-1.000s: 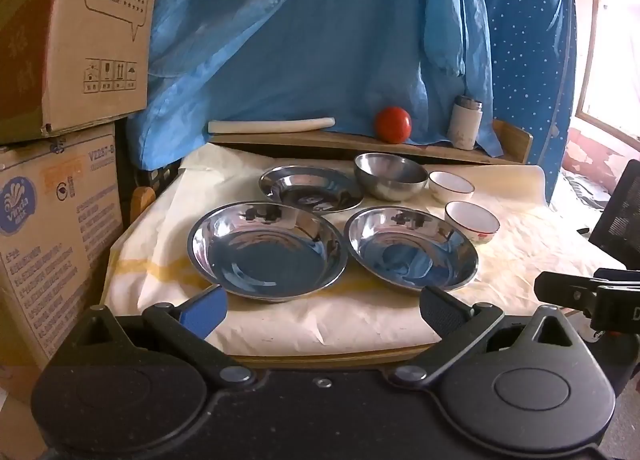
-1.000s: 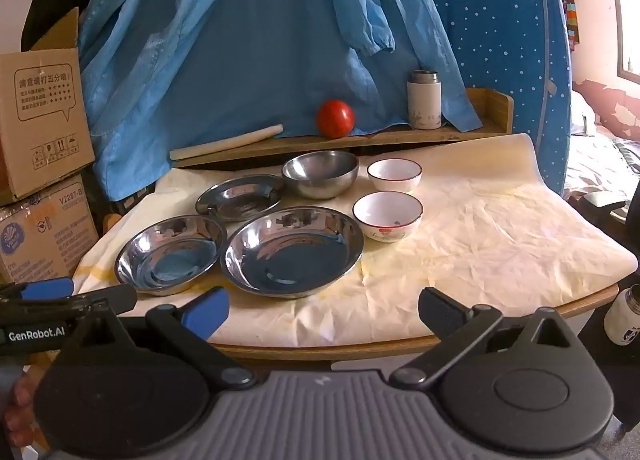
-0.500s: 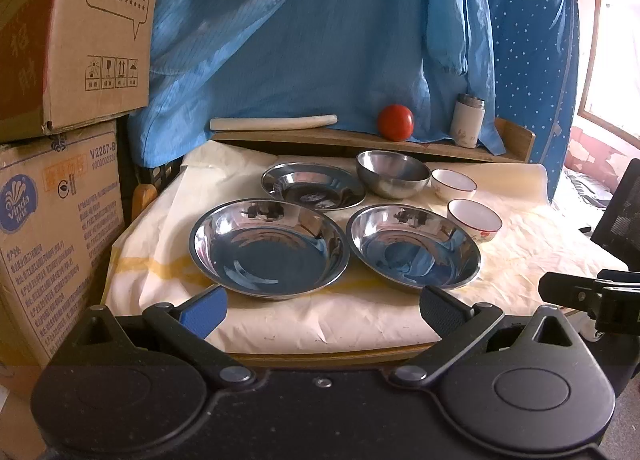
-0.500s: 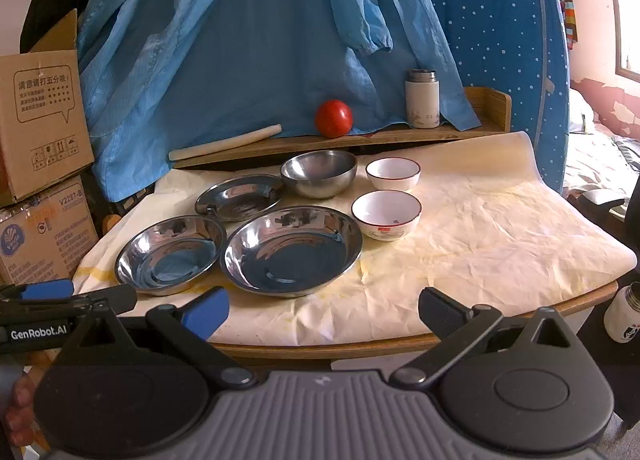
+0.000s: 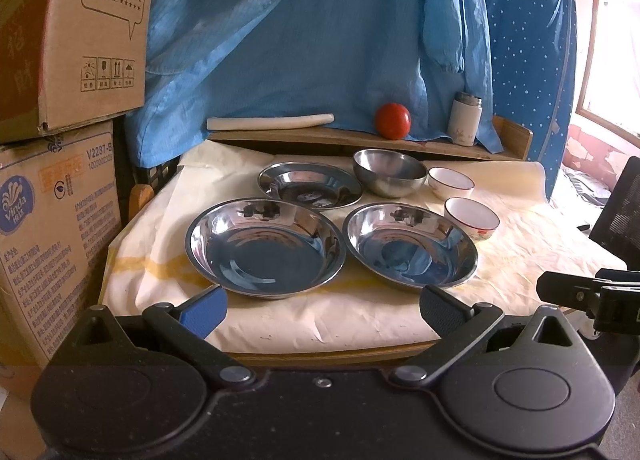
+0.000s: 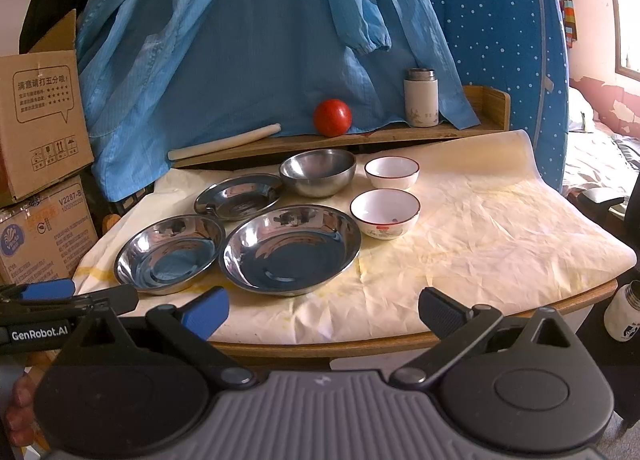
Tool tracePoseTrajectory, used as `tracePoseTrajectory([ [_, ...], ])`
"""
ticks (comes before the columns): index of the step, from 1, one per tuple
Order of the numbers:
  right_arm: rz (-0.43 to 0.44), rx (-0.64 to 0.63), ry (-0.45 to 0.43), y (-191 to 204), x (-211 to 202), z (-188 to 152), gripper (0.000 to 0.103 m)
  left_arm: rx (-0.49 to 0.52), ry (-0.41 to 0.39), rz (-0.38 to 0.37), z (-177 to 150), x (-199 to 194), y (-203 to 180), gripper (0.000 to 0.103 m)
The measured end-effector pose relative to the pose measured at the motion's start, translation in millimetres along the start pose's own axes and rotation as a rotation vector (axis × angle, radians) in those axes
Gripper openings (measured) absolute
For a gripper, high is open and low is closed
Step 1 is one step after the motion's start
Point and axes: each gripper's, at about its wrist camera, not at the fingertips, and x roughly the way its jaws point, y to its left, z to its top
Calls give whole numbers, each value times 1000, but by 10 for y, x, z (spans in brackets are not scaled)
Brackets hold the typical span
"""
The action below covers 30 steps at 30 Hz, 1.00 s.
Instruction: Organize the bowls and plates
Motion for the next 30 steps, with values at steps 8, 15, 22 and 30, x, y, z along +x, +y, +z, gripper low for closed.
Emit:
tracePoseTrajectory([
  [8,2,-2,0,5,-3,1,103,1,3,5,-12,4,-6,102],
  [15,1,-1,0,9,-1,-3,103,-1,6,7,-13,5,2,102],
  [22,-4,1,0,23,0,-12,103,1,4,6,-11,6,4,102],
  [30,-6,5,0,17,9,14,103,4,5,4,4,20,1,102],
])
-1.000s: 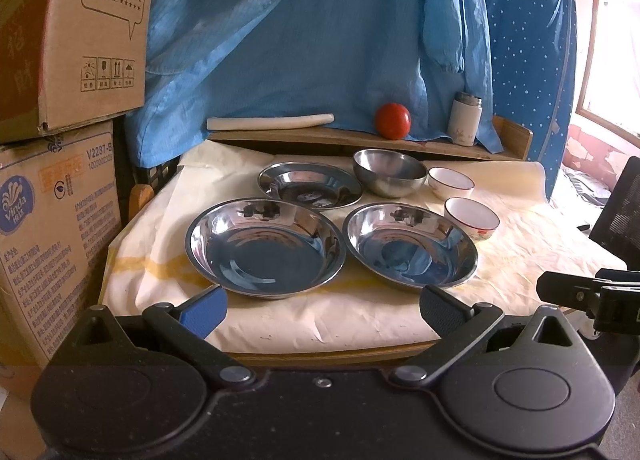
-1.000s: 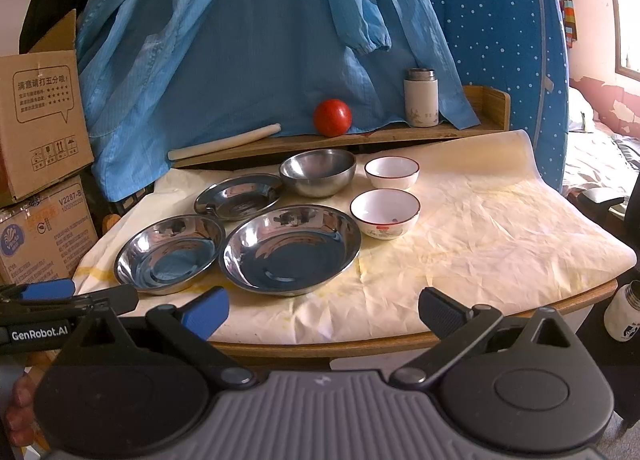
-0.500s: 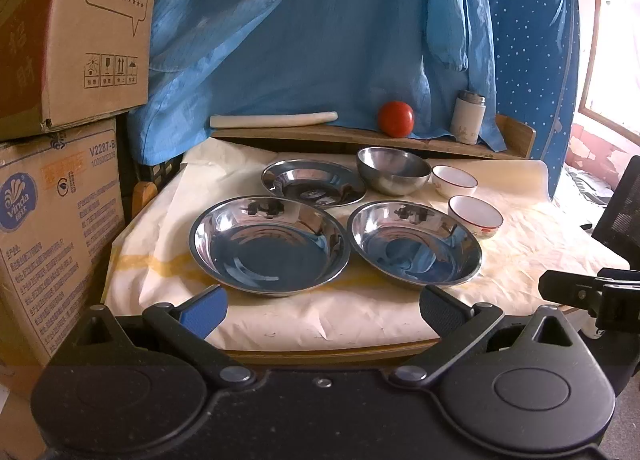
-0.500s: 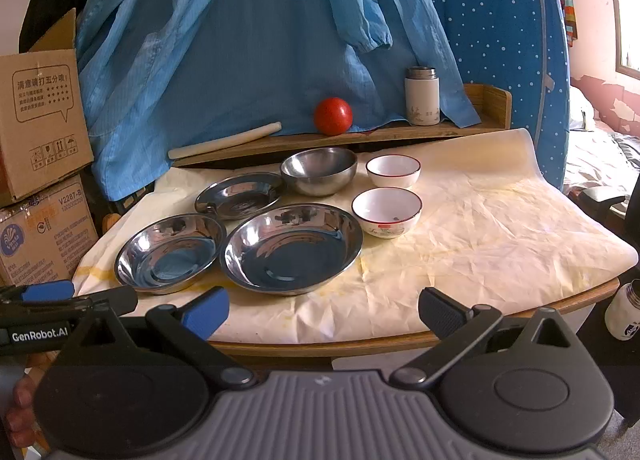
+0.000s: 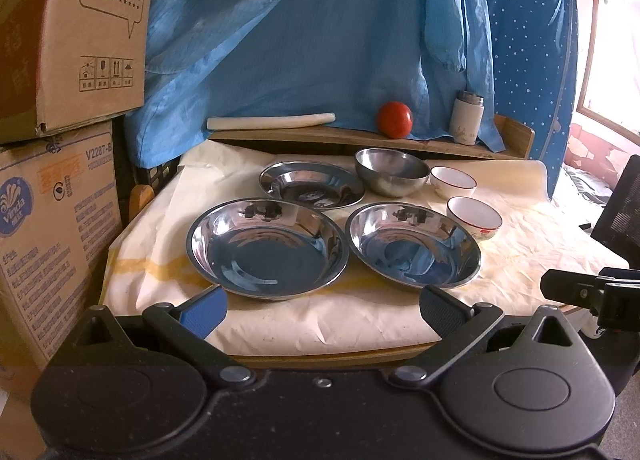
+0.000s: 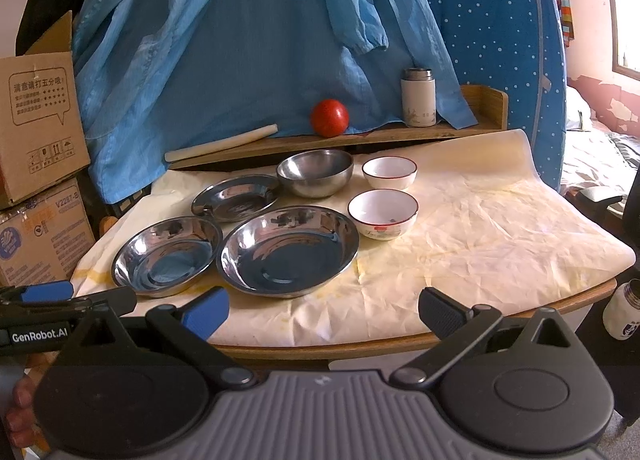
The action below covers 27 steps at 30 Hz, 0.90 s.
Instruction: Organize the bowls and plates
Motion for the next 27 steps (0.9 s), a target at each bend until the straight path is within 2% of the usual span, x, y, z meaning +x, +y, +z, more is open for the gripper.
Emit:
tracePoseTrajectory([
  [27,0,-2,12,17,91,27,103,-5,13,4,33,98,61,102],
])
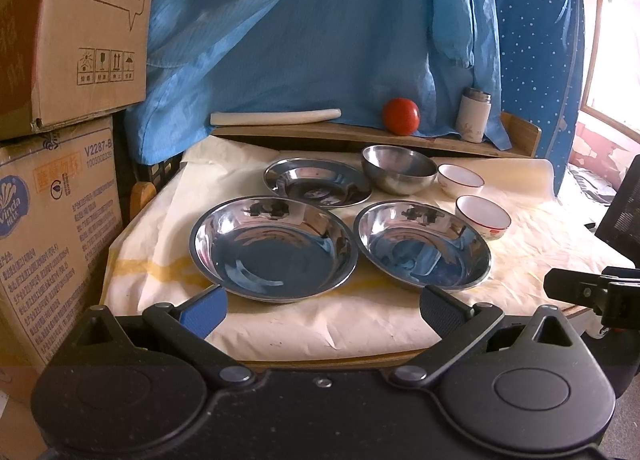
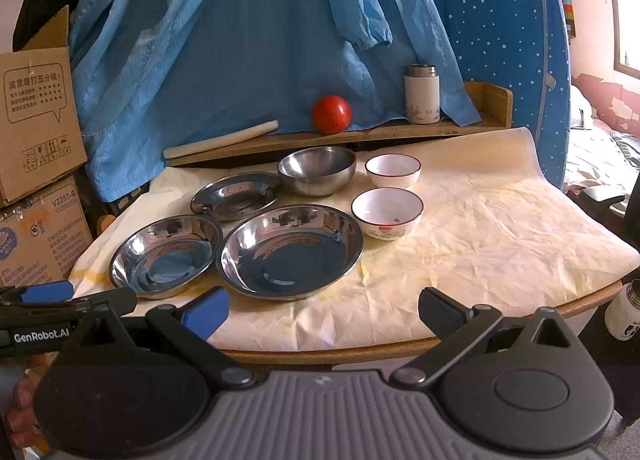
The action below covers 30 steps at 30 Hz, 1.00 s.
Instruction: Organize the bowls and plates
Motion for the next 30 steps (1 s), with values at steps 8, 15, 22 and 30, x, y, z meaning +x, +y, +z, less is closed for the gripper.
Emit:
tracePoseTrajectory([
  [8,-21,-51,60,89,161,130,103,-44,27,75,124,85,135,102],
  [15,-31,-84,140,150,371,482,103,-158,78,159,349,235,315,102],
  [22,32,-139,212,156,703,852,103,-299,128,200,524,414,348,102],
  [30,152,-235,235,71,1182,1228,103,-440,164,242,718,702,277,101],
])
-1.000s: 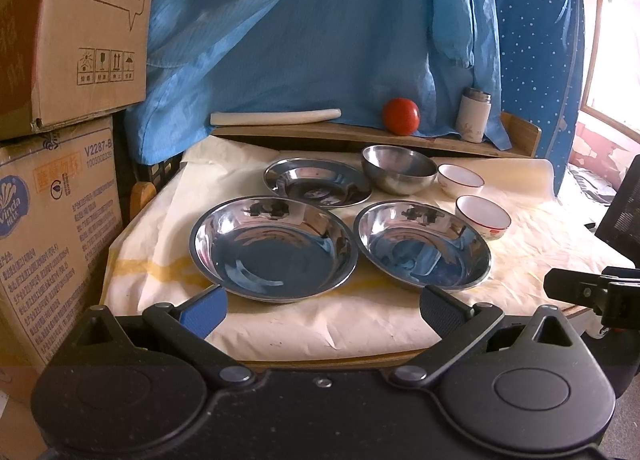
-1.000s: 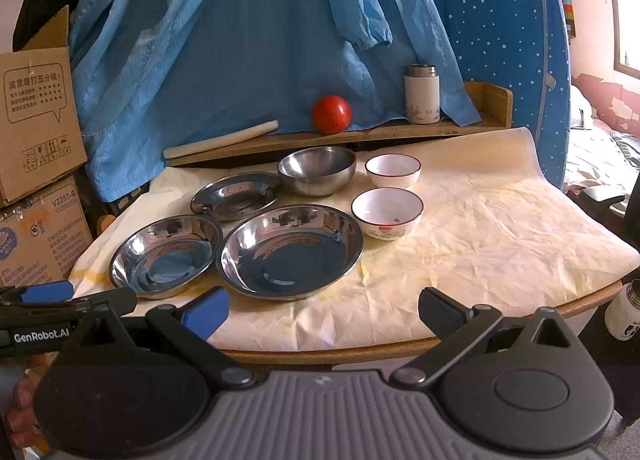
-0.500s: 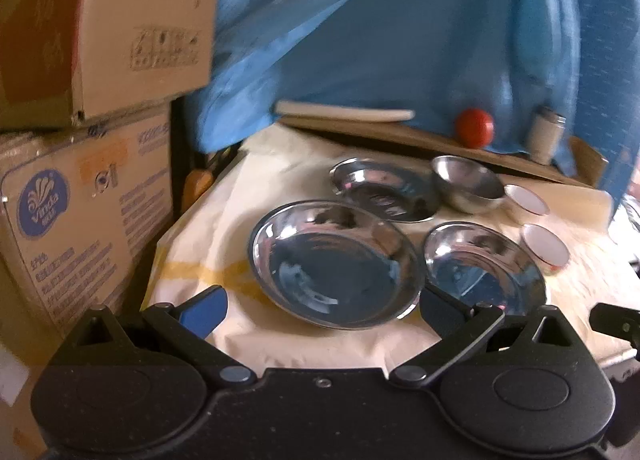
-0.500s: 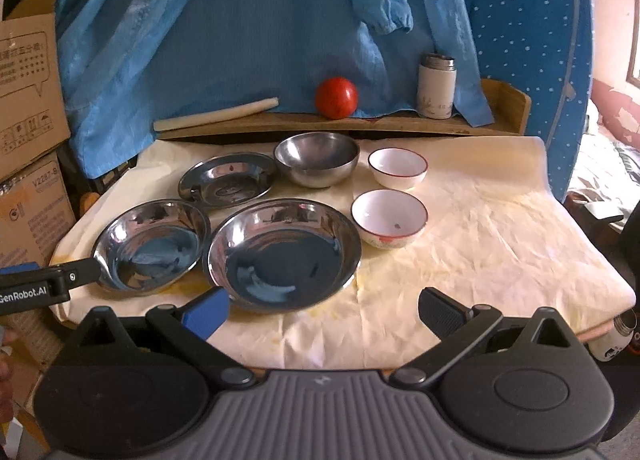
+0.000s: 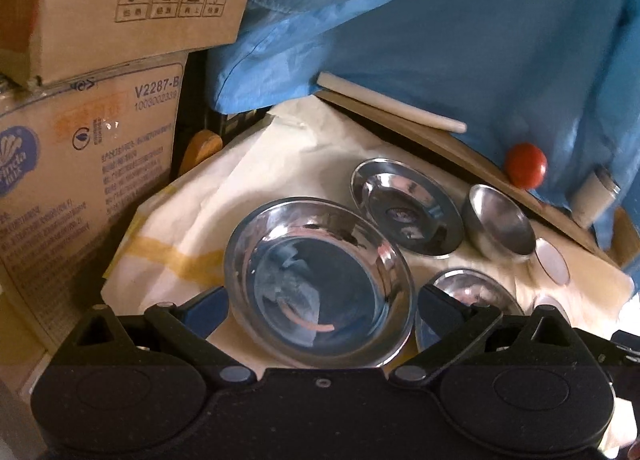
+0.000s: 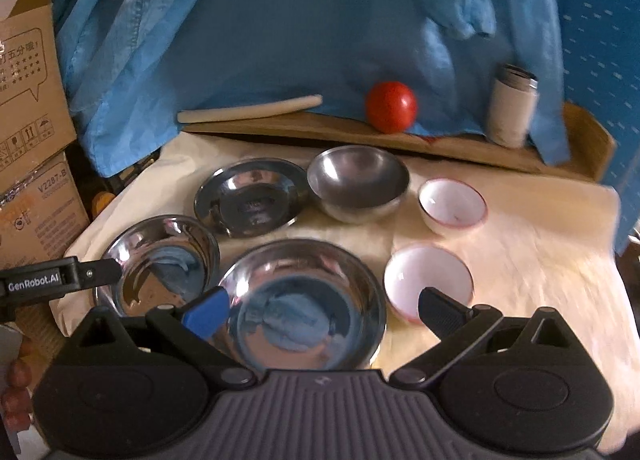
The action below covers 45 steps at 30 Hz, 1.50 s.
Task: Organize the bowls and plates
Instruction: 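Move the left gripper to a large steel plate and grasp its rim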
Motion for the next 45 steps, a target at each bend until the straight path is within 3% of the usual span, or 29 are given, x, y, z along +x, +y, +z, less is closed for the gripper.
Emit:
tracePoseTrajectory([
  [10,166,-117,38,-63,430,269,103,-147,38,150,87,215,-13,101],
  [14,281,-163,30,58,577,360,103,-217,73,115,133,310,106,101],
  [19,358,-224,33,339,809,442,98,-255,121,87,187,467,227,97],
  [30,385,-226,214,664,1311,407,64,-271,223,67,185,735,370,72],
  [34,382,-238,211,742,1362,403,61,-267,225,66,183,757,397,68],
  [38,379,-244,245,817,1452,396,41,-255,230,66,184,776,400,66],
  [41,383,-237,264,841,1488,369,27,-250,225,74,179,770,413,59],
  [45,369,-210,257,813,1481,361,20,-261,213,96,163,745,466,40],
])
